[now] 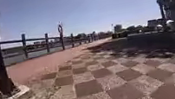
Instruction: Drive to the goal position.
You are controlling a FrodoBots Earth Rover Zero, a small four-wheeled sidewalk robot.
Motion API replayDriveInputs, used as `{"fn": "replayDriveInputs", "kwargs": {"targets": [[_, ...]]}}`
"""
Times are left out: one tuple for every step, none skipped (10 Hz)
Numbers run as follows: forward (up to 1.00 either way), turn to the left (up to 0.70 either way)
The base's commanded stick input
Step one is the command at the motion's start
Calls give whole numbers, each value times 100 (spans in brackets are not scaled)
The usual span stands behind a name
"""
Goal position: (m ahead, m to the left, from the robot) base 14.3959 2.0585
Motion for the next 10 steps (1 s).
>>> {"fn": "replayDriveInputs", "kwargs": {"targets": [[100, 0], [100, 0], [100, 0], [100, 0], [100, 0], [100, 0], [100, 0], [100, 0], [100, 0], [100, 0]]}}
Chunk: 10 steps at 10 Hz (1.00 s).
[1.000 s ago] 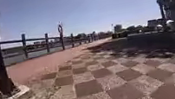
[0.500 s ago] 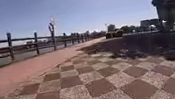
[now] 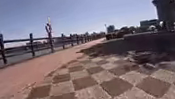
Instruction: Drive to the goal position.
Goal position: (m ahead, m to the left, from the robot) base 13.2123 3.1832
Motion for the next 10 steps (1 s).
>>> {"fn": "replayDriveInputs", "kwargs": {"targets": [[100, 0], [100, 0], [100, 0], [100, 0], [100, 0], [100, 0], [100, 0], [100, 0], [100, 0], [100, 0]]}}
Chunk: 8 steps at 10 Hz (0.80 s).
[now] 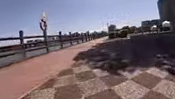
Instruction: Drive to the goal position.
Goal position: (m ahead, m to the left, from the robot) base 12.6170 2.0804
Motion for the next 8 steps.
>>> {"fn": "replayDriveInputs", "kwargs": {"targets": [[100, 0], [100, 0], [100, 0], [100, 0], [100, 0], [100, 0], [100, 0], [100, 0]]}}
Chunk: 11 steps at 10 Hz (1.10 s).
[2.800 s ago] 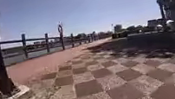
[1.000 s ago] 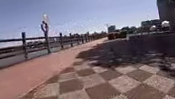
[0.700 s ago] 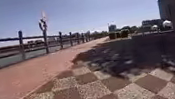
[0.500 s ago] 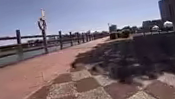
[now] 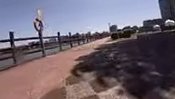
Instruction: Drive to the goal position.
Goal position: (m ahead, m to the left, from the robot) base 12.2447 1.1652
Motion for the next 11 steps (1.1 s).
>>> {"fn": "replayDriveInputs", "kwargs": {"targets": [[100, 0], [100, 0], [94, 0], [85, 0], [85, 0], [85, 0], [85, 0], [85, 0], [85, 0], [85, 0], [85, 0]]}}
